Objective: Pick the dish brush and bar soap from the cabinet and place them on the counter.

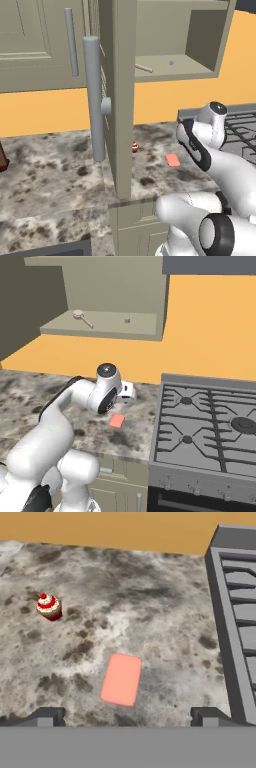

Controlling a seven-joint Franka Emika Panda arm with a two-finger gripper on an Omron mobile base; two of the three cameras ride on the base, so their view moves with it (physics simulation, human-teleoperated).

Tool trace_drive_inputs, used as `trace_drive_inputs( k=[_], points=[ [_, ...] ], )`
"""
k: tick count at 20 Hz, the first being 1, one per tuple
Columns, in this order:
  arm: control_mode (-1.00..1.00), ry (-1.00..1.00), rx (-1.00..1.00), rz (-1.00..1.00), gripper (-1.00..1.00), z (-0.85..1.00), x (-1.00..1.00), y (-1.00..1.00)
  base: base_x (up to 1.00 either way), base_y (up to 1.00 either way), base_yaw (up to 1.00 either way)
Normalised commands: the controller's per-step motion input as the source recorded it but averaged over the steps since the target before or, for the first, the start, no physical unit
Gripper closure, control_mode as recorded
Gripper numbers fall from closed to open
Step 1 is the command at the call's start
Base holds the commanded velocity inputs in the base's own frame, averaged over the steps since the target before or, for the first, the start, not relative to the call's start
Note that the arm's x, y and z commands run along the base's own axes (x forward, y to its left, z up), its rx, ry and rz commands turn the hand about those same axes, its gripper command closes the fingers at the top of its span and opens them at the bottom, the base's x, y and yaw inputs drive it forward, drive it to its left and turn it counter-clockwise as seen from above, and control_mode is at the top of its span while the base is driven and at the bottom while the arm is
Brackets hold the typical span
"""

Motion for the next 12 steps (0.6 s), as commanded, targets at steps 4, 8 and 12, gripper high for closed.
trace_drive_inputs(
  k=[4,8,12],
  points=[
    [-1.0,-0.11,0.0,0.0,-1.0,0.0,-0.53,0.0,0.0,0.0,0.0],
    [-1.0,-0.04,0.0,0.0,-1.0,0.22,-0.45,0.0,0.0,0.0,0.0],
    [-1.0,0.0,0.0,0.0,-1.0,0.46,-0.37,0.0,0.0,0.0,0.0]
  ],
)
